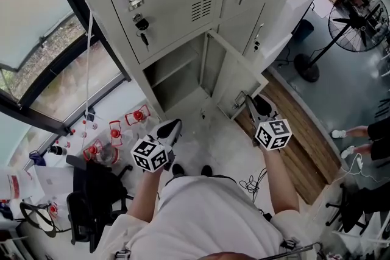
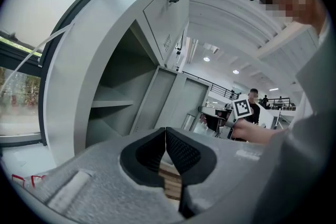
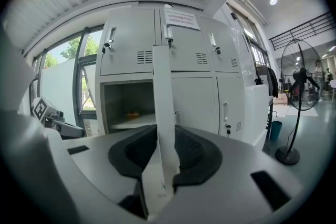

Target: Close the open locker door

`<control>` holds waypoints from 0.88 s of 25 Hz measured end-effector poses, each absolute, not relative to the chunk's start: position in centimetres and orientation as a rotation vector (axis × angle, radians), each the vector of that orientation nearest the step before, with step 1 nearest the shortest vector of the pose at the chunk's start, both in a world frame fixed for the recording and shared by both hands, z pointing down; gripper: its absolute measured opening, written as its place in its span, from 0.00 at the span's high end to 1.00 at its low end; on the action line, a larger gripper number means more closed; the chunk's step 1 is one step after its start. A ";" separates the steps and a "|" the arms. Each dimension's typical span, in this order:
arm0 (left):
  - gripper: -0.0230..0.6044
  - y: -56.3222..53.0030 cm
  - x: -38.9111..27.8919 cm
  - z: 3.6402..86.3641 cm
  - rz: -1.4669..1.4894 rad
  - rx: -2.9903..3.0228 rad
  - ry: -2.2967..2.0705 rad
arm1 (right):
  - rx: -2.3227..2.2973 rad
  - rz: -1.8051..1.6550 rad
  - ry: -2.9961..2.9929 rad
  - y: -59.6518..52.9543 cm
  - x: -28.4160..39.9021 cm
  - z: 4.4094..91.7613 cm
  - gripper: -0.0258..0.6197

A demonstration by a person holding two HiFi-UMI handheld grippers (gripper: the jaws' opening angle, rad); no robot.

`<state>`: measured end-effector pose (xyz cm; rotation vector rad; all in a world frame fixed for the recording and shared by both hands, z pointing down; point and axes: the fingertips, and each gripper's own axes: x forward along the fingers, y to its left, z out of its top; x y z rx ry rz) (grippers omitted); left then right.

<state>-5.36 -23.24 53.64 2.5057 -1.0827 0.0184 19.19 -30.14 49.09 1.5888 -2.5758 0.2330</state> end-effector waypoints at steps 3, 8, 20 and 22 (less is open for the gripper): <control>0.94 -23.0 -5.6 53.8 0.016 2.501 -1.081 | 1.556 0.237 -2.596 -29.2 17.9 49.1 0.80; 0.94 -22.4 -6.4 54.1 0.018 2.488 -1.090 | 1.477 0.231 -2.644 -27.6 14.9 49.1 0.80; 0.94 -21.8 -9.1 54.9 0.032 2.455 -1.148 | 1.298 0.186 -2.746 -25.9 8.1 49.3 0.75; 0.94 -21.5 -9.6 55.0 0.032 2.447 -1.163 | 1.266 0.178 -2.760 -25.7 7.1 49.3 0.74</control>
